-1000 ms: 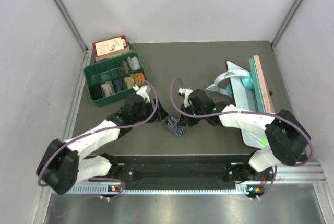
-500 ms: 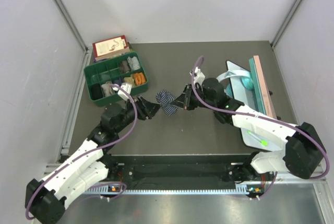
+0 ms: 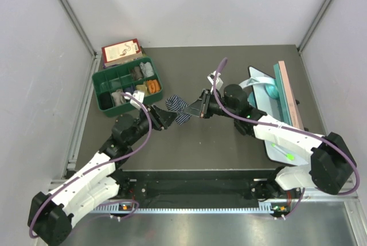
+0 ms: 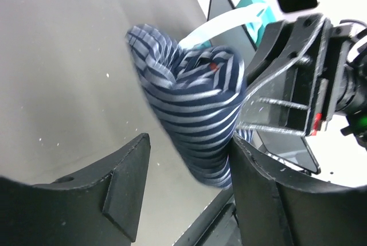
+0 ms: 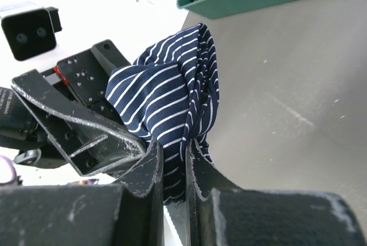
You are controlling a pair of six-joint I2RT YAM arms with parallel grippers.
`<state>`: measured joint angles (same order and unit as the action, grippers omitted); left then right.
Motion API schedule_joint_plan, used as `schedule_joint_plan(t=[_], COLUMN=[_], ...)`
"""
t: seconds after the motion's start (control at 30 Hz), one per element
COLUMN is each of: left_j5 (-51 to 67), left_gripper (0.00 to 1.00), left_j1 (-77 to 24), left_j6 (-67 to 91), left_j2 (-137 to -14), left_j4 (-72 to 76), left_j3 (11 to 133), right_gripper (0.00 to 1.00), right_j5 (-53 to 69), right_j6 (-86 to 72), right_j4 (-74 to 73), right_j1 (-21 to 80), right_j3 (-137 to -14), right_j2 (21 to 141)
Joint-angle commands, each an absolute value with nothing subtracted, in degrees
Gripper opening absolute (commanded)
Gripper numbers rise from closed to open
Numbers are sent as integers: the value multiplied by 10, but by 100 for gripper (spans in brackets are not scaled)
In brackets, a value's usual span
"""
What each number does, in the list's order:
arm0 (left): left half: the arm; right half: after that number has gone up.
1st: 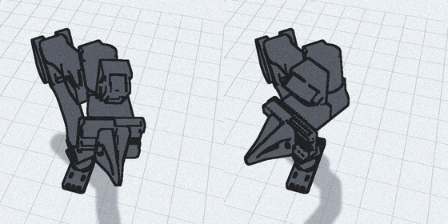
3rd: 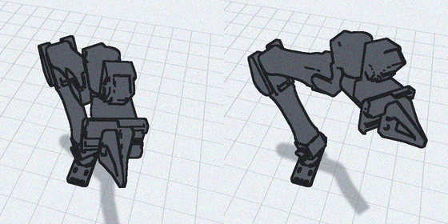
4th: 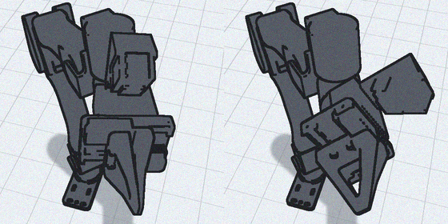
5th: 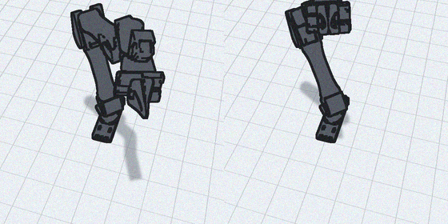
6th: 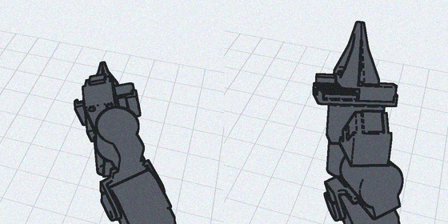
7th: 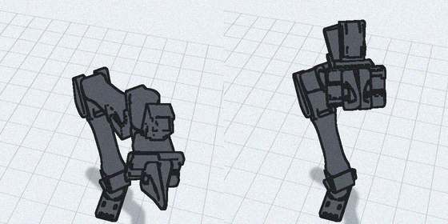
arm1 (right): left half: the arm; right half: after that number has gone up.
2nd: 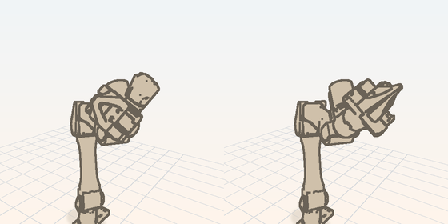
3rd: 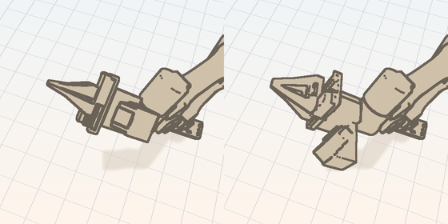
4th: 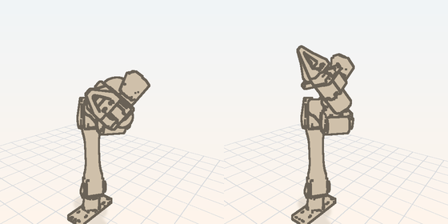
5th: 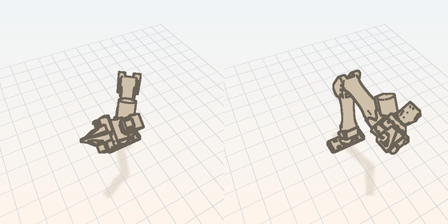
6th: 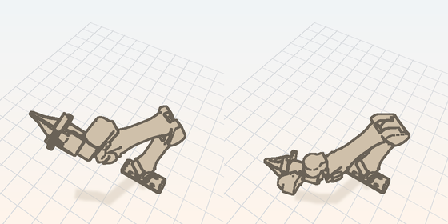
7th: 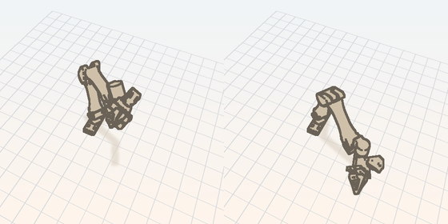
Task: Roll the underwear
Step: Pick up the underwear from the center of the board, then place the underwear in the bin.
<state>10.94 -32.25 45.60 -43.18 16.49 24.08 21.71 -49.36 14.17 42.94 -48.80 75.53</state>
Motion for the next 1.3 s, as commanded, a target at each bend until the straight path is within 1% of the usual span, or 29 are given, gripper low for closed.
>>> schedule_joint_plan(t=[0.0,0.27,0.37,0.4,0.47,0.5,0.53,0.6,0.63,0.67,0.7,0.73,0.8,0.83,0.87,0.9,0.93,1.0,1.03,1.07,1.13,1.17,1.2,1.23,1.27], left_j5=[91,82,87,85,84,84,83,88,90,91,91,92,94,101,124,140,159,208,221,237,272,284,291,304,311], left_gripper=[59,53,51,45,38,32,23,13,3,0,0,0,0,0,0,0,0,0,0,0,0,0,0,0,0], left_j1=[-321,-321,-321,-321,-321,-321,-321,-321,-321,-320,-319,-317,-299,-288,-260,-242,-225,-178,-164,-141,-119,-97,-87,-78,-63], left_j6=[461,468,478,480,481,479,477,470,467,455,447,438,409,403,396,396,395,388,385,382,379,367,360,349,320], left_j2=[-434,-458,-469,-472,-482,-488,-493,-511,-519,-534,-542,-549,-569,-577,-598,-613,-632,-698,-723,-774,-823,-868,-888,-910,-953], left_j4=[229,271,314,325,347,348,348,348,348,341,331,319,276,268,265,263,261,246,243,242,227,217,199,143,113], left_j3=[235,228,218,213,212,215,218,229,233,239,256,269,304,315,324,349,364,421,442,462,531,556,612,644,677], right_gripper=[0,0,0,0,0,0,0,0,0,0,2,13,33,53,58,71,75,78,79,79,79,79,79,79,79], right_j5=[252,277,292,293,291,291,290,290,288,280,274,266,247,243,240,242,243,250,251,255,255,256,257,258,260], right_j6=[-505,-511,-506,-506,-503,-502,-501,-489,-483,-467,-456,-446,-414,-406,-395,-391,-387,-374,-367,-352,-334,-318,-309,-299,-281], right_j4=[187,200,198,197,198,197,195,187,169,157,142,111,78,65,47,40,32,13,5,-18,-41,-58,-97,-125,-150], right_j1=[430,429,431,431,431,431,431,431,431,431,431,430,425,419,403,394,381,346,336,325,295,284,274,258,251], right_j3=[-486,-483,-490,-490,-486,-485,-486,-493,-504,-510,-518,-535,-555,-575,-583,-591,-609,-628,-654,-668,-721,-742,-766,-819,-845], right_j2=[756,761,772,775,780,780,783,787,788,788,789,789,790,792,793,796,802,811,822,830,847,870,881,896,924])
